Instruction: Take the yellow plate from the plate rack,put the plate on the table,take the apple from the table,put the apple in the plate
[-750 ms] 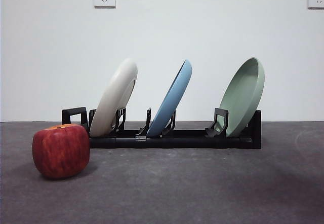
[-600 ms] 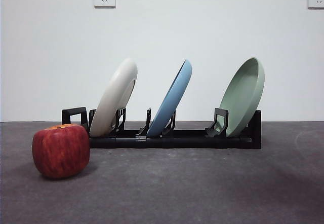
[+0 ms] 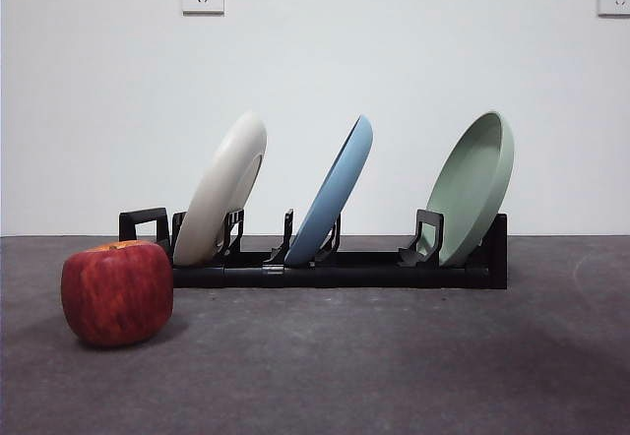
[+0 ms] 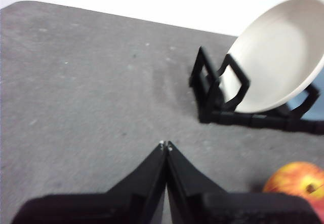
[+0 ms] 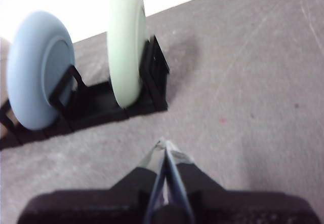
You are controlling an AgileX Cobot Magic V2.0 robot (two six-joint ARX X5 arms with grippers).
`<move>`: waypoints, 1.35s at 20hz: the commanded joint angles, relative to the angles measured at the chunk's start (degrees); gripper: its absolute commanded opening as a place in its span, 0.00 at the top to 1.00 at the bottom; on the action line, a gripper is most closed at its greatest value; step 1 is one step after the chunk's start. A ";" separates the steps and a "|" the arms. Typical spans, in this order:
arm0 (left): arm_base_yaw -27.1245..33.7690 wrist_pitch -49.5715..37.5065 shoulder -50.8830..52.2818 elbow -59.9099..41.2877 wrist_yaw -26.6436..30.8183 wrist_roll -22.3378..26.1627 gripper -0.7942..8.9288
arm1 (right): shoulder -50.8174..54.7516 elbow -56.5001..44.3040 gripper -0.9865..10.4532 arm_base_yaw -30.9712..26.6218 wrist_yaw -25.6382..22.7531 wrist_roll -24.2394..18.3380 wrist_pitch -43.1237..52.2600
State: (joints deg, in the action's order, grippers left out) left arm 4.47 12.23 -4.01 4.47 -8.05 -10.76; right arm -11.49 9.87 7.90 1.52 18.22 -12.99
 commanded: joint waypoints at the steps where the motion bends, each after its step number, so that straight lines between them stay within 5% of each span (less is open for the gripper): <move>1: 0.13 -1.38 -2.84 2.89 -1.62 -1.68 0.93 | -5.33 4.55 0.92 0.04 0.07 0.31 0.50; 4: 0.13 -3.78 -8.57 7.93 -1.70 -1.60 0.93 | -13.25 11.19 0.92 0.04 0.35 -0.17 0.50; 9: 0.11 -6.75 -21.62 18.64 -6.21 -1.22 0.93 | -25.77 20.90 0.92 0.02 11.21 -1.81 0.46; 14: 0.07 -4.70 -39.23 31.76 -18.25 -1.60 0.93 | -36.52 29.20 0.92 0.02 23.19 -6.88 -5.88; 18: -1.40 1.29 -54.86 44.15 -28.04 -1.64 0.92 | -42.60 34.32 0.90 0.04 27.19 -10.25 -12.68; 20: -3.28 4.28 -61.22 49.94 -28.24 -1.40 0.89 | -44.00 35.56 0.80 0.04 27.12 -10.34 -13.33; 22: -6.16 6.80 -67.43 55.95 -27.98 -1.27 0.70 | -44.41 36.00 0.69 0.04 27.06 -10.34 -13.20; 27: -14.27 10.36 -78.71 67.73 -22.56 -1.27 0.68 | -44.44 36.11 0.69 0.04 27.06 -10.32 -13.25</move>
State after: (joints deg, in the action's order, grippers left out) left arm -9.56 22.50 -82.43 72.25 -30.65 -12.10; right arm -55.77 45.80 7.90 28.49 8.47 -26.55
